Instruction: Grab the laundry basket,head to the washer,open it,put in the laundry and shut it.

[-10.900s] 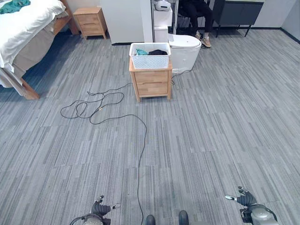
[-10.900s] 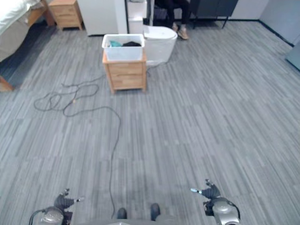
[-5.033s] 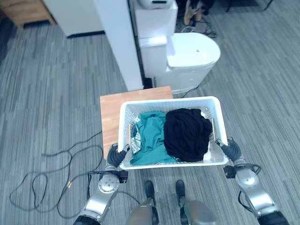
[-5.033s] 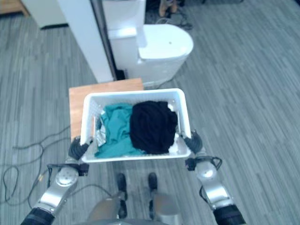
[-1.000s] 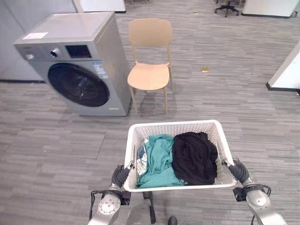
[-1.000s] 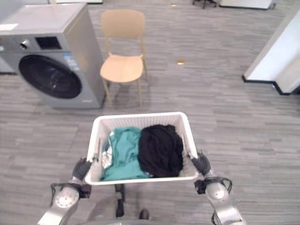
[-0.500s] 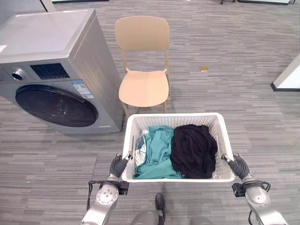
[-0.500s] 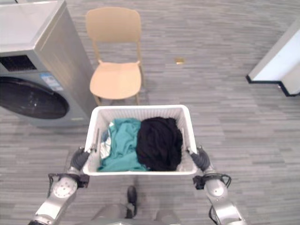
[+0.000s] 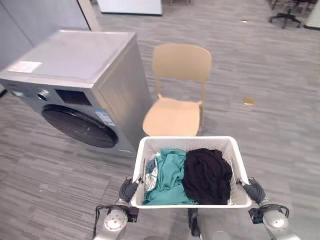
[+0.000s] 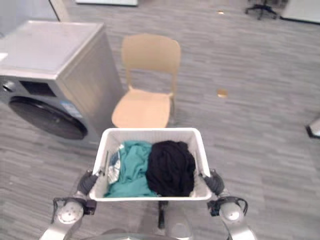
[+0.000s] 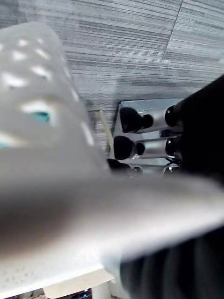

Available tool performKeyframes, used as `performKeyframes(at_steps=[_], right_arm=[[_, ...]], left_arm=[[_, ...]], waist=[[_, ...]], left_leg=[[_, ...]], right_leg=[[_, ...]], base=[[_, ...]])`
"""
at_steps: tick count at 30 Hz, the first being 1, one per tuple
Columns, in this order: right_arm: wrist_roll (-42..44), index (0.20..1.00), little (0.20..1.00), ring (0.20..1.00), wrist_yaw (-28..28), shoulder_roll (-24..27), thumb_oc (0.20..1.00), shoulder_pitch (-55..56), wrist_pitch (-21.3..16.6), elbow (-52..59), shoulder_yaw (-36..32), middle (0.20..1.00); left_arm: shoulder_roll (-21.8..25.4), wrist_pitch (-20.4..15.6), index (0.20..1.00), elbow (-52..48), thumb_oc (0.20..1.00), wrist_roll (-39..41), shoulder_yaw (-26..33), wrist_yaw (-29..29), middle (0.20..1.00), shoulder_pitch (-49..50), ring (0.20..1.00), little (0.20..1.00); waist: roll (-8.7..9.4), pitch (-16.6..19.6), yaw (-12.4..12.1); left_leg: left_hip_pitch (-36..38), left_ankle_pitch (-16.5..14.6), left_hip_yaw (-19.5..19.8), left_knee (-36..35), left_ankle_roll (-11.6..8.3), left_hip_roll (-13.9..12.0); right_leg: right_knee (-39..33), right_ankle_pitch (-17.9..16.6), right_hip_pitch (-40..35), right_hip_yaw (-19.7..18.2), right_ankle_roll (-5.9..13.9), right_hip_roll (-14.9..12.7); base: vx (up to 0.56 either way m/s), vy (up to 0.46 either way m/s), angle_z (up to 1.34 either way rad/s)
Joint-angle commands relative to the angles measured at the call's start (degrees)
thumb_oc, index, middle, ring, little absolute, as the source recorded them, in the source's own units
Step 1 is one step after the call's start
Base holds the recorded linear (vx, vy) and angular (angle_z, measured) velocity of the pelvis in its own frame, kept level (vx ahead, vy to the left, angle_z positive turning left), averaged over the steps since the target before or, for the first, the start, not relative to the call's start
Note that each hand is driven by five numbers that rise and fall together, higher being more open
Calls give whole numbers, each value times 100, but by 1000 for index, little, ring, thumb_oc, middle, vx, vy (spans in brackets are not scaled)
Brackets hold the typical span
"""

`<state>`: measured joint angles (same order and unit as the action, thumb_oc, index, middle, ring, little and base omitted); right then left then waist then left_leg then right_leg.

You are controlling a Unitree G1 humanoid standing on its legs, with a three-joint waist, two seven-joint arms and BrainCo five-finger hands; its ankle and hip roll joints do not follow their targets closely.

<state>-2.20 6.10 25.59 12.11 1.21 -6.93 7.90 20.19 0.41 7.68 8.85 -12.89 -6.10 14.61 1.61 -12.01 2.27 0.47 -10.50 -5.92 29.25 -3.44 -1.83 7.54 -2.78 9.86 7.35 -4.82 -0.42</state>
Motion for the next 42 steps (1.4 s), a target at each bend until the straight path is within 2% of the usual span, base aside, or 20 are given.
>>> performKeyframes(at_steps=[1, 2, 4, 6, 9, 13, 17, 18, 20, 23, 25, 26, 27, 28, 29, 31, 36, 37, 38, 42], right_arm=[[591, 200, 200, 200, 132, 18, 200, -209, -607, 682, -470, 200], [594, 200, 200, 200, 139, 25, 200, -175, -597, 676, -492, 200], [598, 200, 200, 200, 192, 28, 200, -157, -612, 661, -505, 200], [555, 200, 200, 200, 216, 48, 200, -132, -592, 659, -510, 200], [538, 200, 200, 200, 272, 56, 200, -141, -599, 650, -500, 200], [519, 200, 200, 200, 271, 64, 200, -256, -587, 593, -436, 200], [491, 200, 200, 200, 207, -8, 200, -314, -569, 552, -410, 200], [415, 200, 200, 200, 197, -32, 200, -421, -570, 561, -373, 200], [383, 200, 200, 200, 199, -109, 200, -529, -568, 588, -319, 200], [359, 200, 200, 200, 196, -195, 200, -650, -568, 573, -256, 200], [331, 200, 200, 200, 192, -264, 200, -701, -592, 531, -172, 200], [329, 200, 200, 200, 180, -262, 200, -712, -597, 511, -140, 200], [307, 200, 200, 200, 178, -232, 200, -797, -594, 380, -29, 200], [297, 200, 200, 200, 200, -258, 200, -913, -566, 278, 115, 200], [202, 200, 200, 200, 182, -260, 200, -955, -555, 152, 282, 200], [150, 200, 200, 200, 163, -207, 200, -1004, -528, -33, 385, 200], [150, 200, 200, 200, 164, -207, 200, -1006, -529, -35, 385, 200], [-19, 200, 200, 200, 378, -214, 200, -1473, -438, -657, 838, 200], [-127, 200, 200, 200, 427, -222, 200, -1606, -426, -797, 940, 200], [-209, 200, 200, 200, 570, -236, 200, -1943, -382, -1127, 1198, 200]], left_arm=[[106, -500, 200, -482, 200, 325, 295, 32, 200, -417, 200, 200], [107, -485, 200, -482, 200, 299, 282, 45, 200, -428, 200, 200], [88, -470, 200, -482, 200, 267, 278, 9, 200, -472, 200, 200], [79, -464, 200, -520, 200, 254, 259, -12, 200, -464, 200, 200], [53, -466, 200, -507, 200, 246, 252, -76, 200, -463, 200, 200], [26, -501, 200, -482, 200, 307, 275, -180, 200, -516, 200, 200], [90, -520, 200, -431, 200, 326, 229, -153, 200, -557, 200, 200], [188, -534, 200, -436, 200, 324, 235, -151, 200, -598, 200, 200], [313, -553, 200, -416, 200, 297, 241, -190, 200, -673, 200, 200], [405, -561, 200, -355, 200, 284, 281, -214, 200, -728, 200, 200], [439, -568, 200, -335, 200, 266, 322, -256, 200, -756, 200, 200], [439, -563, 200, -332, 200, 245, 320, -257, 200, -766, 200, 200], [411, -585, 200, -257, 200, 245, 322, -303, 200, -831, 200, 200], [401, -578, 200, -212, 200, 272, 401, -361, 200, -820, 200, 200], [304, -528, 200, -48, 200, 149, 294, -296, 200, -910, 200, 200], [228, -551, 200, 130, 200, 163, 300, -292, 200, -943, 200, 200], [228, -552, 200, 131, 200, 163, 301, -292, 200, -945, 200, 200], [-63, -435, 200, 908, 200, 92, -91, -508, 200, -1362, 200, 200], [-174, -442, 200, 1149, 200, 155, -173, -561, 200, -1468, 200, 200], [-316, -414, 200, 1738, 200, 167, -458, -719, 200, -1957, 200, 200]], waist=[[139, 219, 115], [114, 213, 108], [51, 175, 73], [-2, 122, 41], [-38, 60, 16], [-102, 29, -81], [-149, 154, -101], [-141, 191, -97], [-85, 220, -131], [-84, 237, -187], [-99, 234, -213], [-71, 226, -198], [5, 166, -183], [43, 127, -324], [44, 159, -272], [62, 118, -315], [60, 109, -315], [3, -28, -423], [-40, -40, -404], [-179, -44, -322]], left_leg=[[-424, 281, -657, -1249, 98, -249], [-479, 411, -658, -1553, 73, -266], [-779, 1001, -653, -2116, -62, -383], [-863, 1316, -552, -2623, -153, -471], [-945, 1491, -414, -2968, -220, -596], [-1220, 1719, 153, -3024, -396, -907], [-1288, 1579, 144, -2484, -354, -813], [-1308, 1375, 60, -2255, -263, -678], [-1367, 1178, -118, -2068, -141, -572], [-1362, 1045, -318, -2041, -23, -546], [-1268, 1001, -472, -2144, 58, -522], [-1206, 1016, -492, -2205, 80, -464], [-1088, 1025, -530, -2332, 130, -261], [-983, 993, -617, -2414, 128, -176], [-948, 1055, -555, -2473, 95, -135], [-990, 1079, -595, -2312, 20, -148], [-983, 1076, -595, -2309, 19, -149], [-1370, 1103, 88, -1941, -98, -88], [-1409, 1073, 281, -1960, -107, -67], [-1385, 1126, 479, -2419, -56, -79]], right_leg=[[-581, 718, -903, 221, 838, -238], [-599, 764, -957, 245, 851, -226], [-677, 883, -1155, 257, 872, -195], [-649, 988, -1282, 209, 862, -171], [-573, 1131, -1372, 133, 863, -187], [-394, 1374, -1646, -311, 985, -363], [-353, 1431, -1808, -442, 1140, -652], [-243, 1339, -1644, -515, 1253, -882], [-94, 1237, -1422, -584, 1327, -1037], [234, 1191, -1107, -552, 1338, -1112], [492, 1108, -838, -366, 1326, -1100], [510, 1103, -772, -382, 1285, -944], [418, 1136, -651, -362, 1193, -496], [189, 1199, -765, 188, 1041, -489], [-173, 1294, -959, 24, 894, -283], [-514, 1096, -1079, -2, 873, -274], [-523, 1091, -1092, -2, 873, -272], [-899, 921, -1228, -3, 861, -286], [-922, 909, -1220, 33, 873, -275], [-944, 918, -1035, -29, 903, -240]], base=[[205, 56, 7], [260, 79, 20], [207, 96, 14], [174, 88, 7], [156, 127, -20], [314, 319, -44], [274, 314, -54], [109, 222, -9], [95, 303, -19], [22, 201, -43], [3, 135, -59], [-5, 118, -30], [-13, 140, -14], [4, 60, -4], [27, -30, -20], [28, -38, -9], [-7, 8, 10], [-32, 67, 12], [-25, 96, -6], [-38, 122, -5]])
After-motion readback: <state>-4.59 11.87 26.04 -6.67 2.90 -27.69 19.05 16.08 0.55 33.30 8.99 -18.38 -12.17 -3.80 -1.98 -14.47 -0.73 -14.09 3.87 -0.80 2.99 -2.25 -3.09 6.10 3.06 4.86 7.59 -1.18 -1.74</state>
